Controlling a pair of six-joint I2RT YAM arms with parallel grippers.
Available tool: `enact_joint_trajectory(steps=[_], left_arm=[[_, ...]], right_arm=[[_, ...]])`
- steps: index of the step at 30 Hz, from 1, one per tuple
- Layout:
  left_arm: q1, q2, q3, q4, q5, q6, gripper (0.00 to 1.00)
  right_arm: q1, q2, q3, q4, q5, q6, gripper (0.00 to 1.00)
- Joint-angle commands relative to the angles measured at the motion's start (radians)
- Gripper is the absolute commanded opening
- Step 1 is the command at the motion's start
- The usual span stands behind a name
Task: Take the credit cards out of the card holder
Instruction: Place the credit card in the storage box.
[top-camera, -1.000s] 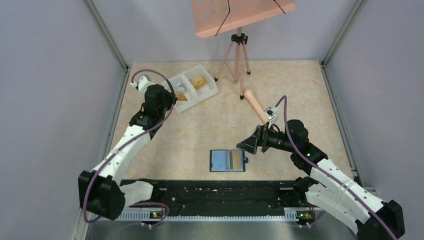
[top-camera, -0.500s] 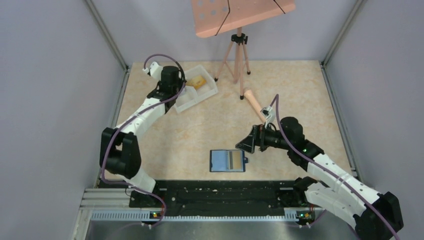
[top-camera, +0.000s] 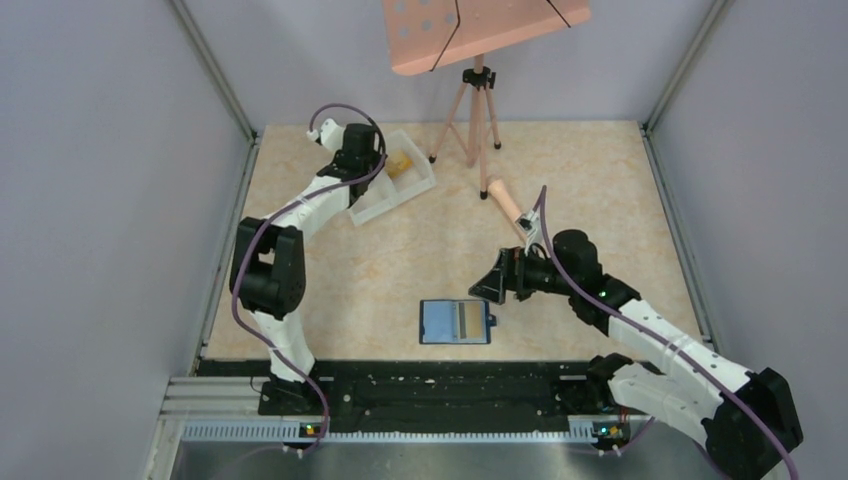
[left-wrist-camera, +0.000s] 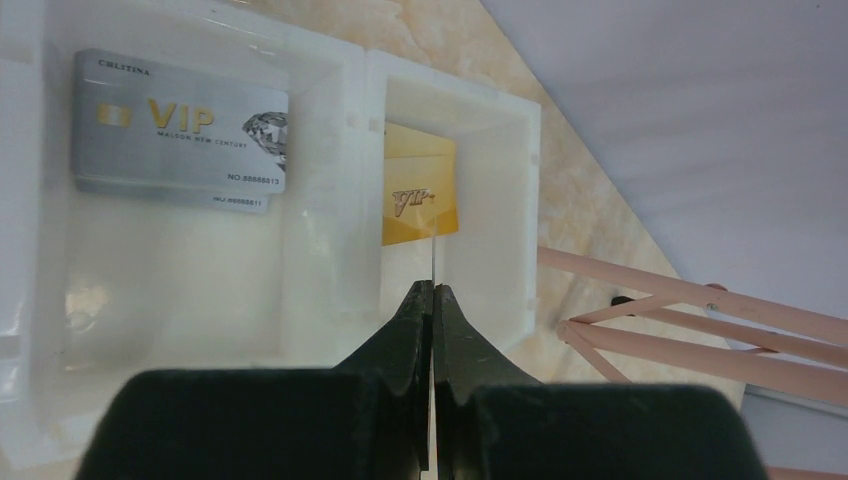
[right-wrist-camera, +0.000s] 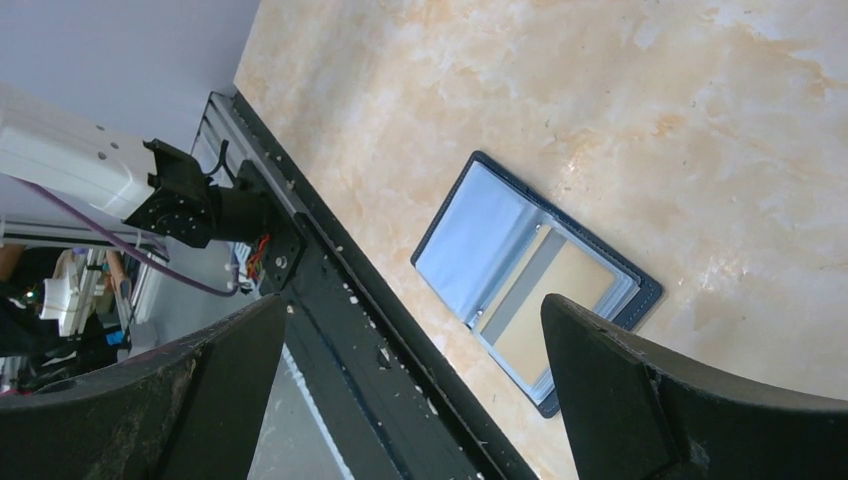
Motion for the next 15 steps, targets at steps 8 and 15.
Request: enact_joint_trajectory(steps=[8,15], left_arm=[[-0.004,0.101,0.15,-0.099,0.031,-0.061,0.0],[-0.011,0.143,0.205,-0.184,0.012,-0.079,0.0]], right_arm=[[0.007,0.047,0.046,0.044,0.007,-0.025,0.99],[0.007,0.061,0.048,0.045,0.013,-0.032,0.99]])
